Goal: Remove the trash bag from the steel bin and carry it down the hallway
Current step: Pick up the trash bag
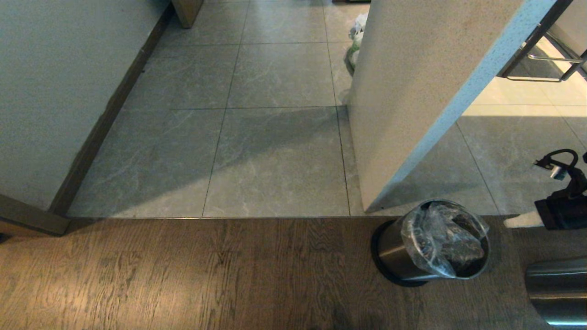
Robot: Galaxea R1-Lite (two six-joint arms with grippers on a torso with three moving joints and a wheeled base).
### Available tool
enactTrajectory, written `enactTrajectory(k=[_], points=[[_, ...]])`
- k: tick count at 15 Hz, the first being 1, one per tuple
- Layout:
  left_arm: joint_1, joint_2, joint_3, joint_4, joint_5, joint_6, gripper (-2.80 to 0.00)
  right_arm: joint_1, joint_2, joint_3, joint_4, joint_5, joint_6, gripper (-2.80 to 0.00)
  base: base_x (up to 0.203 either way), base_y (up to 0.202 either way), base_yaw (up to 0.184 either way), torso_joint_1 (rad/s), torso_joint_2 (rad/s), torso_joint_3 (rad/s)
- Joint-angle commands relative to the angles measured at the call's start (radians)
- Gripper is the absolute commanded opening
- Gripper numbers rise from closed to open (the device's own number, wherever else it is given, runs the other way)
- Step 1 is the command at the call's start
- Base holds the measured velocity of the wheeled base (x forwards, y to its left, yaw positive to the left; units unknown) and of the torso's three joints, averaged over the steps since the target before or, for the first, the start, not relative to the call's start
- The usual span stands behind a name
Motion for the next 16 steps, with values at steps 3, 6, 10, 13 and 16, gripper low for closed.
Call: enactTrajectory(k=[3,6,10,13,16], points=[[0.000,-0.001,0.000,0.000,0.000,0.000,-2.80,0.014,0.064,-0.014,0.012,0.003,-0.059,0.00,0.000,0.000,0.000,0.000,0.00,0.000],[0.000,0.000,0.000,0.000,0.000,0.000,-2.80,0.010,0.135,-0.048,0.012,-0.046,-0.198,0.00,0.000,0.000,0.000,0.000,0.00,0.000],[0.000,0.000,0.000,0.000,0.001,0.000,-2.80,-0.004,0.228,-0.100,0.002,-0.069,-0.274,0.00,0.000,0.000,0.000,0.000,0.00,0.000],[0.000,0.000,0.000,0.000,0.000,0.000,-2.80,-0.003,0.285,-0.166,0.001,-0.068,-0.301,0.00,0.000,0.000,0.000,0.000,0.00,0.000],[0.000,0.000,0.000,0.000,0.000,0.000,-2.80,-0.003,0.329,-0.202,0.003,-0.067,-0.300,0.00,0.000,0.000,0.000,0.000,0.00,0.000]])
